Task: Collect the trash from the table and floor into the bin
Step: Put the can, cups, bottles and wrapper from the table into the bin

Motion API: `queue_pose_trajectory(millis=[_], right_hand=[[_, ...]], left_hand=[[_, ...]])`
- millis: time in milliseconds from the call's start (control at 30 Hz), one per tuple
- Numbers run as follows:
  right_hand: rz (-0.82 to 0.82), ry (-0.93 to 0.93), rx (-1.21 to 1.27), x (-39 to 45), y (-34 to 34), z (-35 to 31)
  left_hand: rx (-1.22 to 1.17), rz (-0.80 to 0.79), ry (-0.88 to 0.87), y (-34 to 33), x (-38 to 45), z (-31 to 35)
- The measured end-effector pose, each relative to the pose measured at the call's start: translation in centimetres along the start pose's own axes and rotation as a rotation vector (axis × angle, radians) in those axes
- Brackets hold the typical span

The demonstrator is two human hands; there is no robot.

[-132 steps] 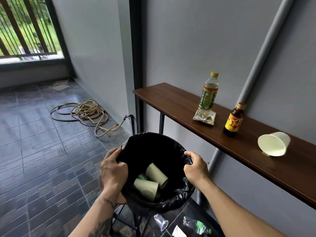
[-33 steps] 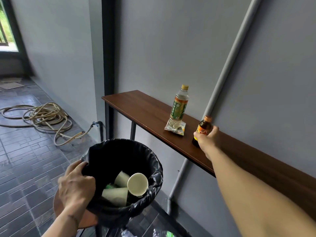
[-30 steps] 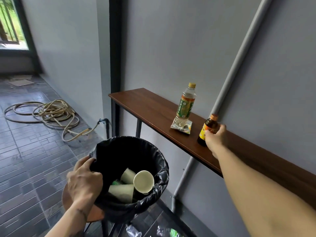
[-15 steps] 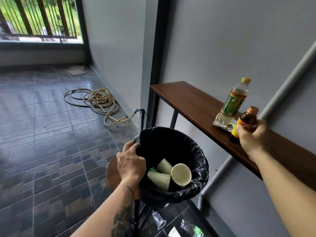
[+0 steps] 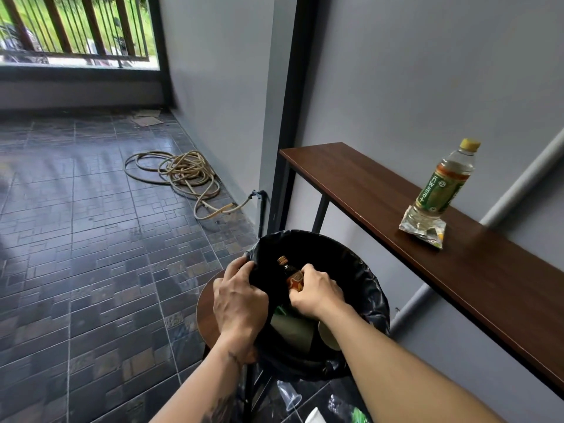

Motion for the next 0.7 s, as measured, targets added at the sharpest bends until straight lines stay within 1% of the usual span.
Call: queue_pose_trajectory(millis=[67, 133, 233, 300, 367, 500, 600, 633, 667, 700], right_hand=[[-0.059, -0.028, -0.026, 0.6, -1.0, -0.2], [-0.081, -0.042, -0.033, 0.9, -1.7, -0.3], [-0.007, -0.020, 0.007, 0.9, -1.5, 0.0], [0.058, 0.003, 0.076, 0.8, -0.5, 0.5], [0.165, 0.047, 0.188, 0.3, 1.4, 1.6], [0.490, 0.070, 0.393, -1.6, 7.1, 5.5], [0.830, 0.004, 0.548, -2.6, 11.5, 9.6], [0.909, -0.034, 0.609, -2.9, 12.8, 10.9], [0.947, -0.082, 0.660, -3.0, 13.9, 12.2], [0.938, -0.159, 0.663, -3.0, 14.8, 13.5]], left_hand=[[0.008, -0.009, 0.002, 0.0, 0.0, 0.2], [0.012, -0.010, -0.006, 0.0, 0.0, 0.5], [0.029, -0.015, -0.021, -0.1, 0.1, 0.3], [0.058, -0.029, -0.033, -0.2, 0.2, 0.1], [0.074, -0.047, -0.039, -0.2, 0.3, -0.1], [0.075, -0.068, -0.032, -0.2, 0.7, -0.4], [0.091, -0.069, -0.048, -0.3, 0.9, -0.5], [0.102, -0.071, -0.050, -0.3, 0.9, -0.5], [0.113, -0.071, -0.054, -0.4, 0.8, -0.5], [0.120, -0.073, -0.058, -0.4, 0.8, -0.6]])
Point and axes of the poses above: each hand's wrist, its own x-axis towards the middle knuckle, its own y-axis out of the back of the hand, z = x × y, the point moved 3 cm from there along x, towards the middle knuckle, and after that the axes turned 10 degrees about -x, right-handed, at the moved point
